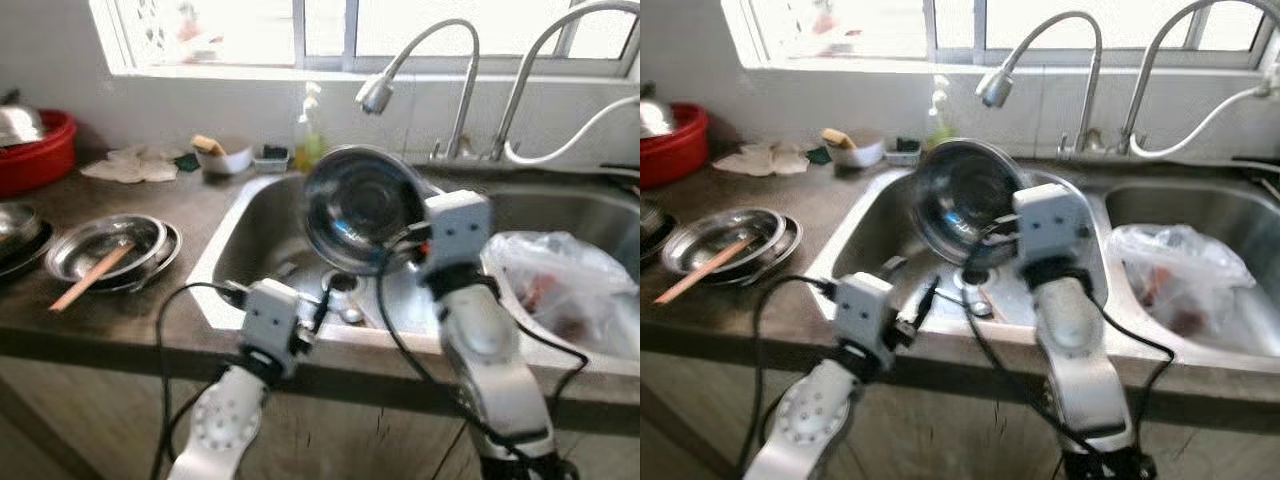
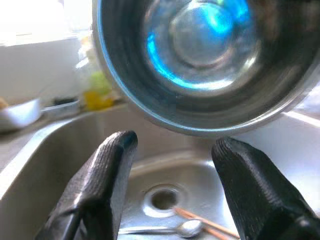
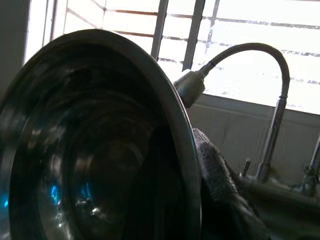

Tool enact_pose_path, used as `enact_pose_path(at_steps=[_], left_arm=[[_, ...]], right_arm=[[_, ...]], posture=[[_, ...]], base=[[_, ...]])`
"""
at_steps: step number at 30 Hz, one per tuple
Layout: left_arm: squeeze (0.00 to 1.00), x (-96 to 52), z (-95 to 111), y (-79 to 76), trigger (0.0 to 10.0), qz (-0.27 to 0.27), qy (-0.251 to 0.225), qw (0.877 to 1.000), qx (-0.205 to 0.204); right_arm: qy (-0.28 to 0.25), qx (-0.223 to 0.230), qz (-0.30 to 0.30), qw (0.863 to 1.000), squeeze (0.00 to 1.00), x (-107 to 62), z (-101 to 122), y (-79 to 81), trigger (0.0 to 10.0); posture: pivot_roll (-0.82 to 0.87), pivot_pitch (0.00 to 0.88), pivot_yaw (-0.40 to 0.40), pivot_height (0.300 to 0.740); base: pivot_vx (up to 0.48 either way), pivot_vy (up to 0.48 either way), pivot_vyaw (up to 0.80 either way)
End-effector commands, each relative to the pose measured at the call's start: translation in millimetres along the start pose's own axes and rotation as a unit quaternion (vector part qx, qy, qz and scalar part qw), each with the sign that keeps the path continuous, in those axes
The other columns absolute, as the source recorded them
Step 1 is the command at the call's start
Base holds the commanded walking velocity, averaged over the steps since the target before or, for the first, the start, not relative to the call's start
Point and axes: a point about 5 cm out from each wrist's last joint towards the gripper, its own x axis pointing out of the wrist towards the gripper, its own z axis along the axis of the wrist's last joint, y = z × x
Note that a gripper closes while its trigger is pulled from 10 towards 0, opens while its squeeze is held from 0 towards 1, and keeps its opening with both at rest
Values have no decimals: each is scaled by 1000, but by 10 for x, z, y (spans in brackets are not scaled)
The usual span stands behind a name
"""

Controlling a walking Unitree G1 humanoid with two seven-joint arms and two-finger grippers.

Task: Kitchen organization

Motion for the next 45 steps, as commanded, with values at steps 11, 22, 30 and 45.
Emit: enact_pose_path(at_steps=[11,22,30,45], left_arm=[[0,6,41,-79,10000,-10,-5,1000,-5],[0,-49,69,-111,10000,-14,-3,1000,-13],[0,-119,73,-150,10000,-13,7,1000,-19],[0,-243,77,-203,10000,-18,28,999,-28]], right_arm=[[19,-7,-36,999,0,240,-1,-283,10000],[209,35,-51,976,0,574,-577,-381,10000],[274,50,-43,959,0,647,-774,-339,10000],[415,104,-64,902,0,476,-1172,-354,10000]], posture=[[146,55,-22,740],[163,94,-34,740],[177,135,-43,740],[175,187,-49,740]], base=[[0,0,0],[0,0,0],[0,0,0],[0,0,0]])
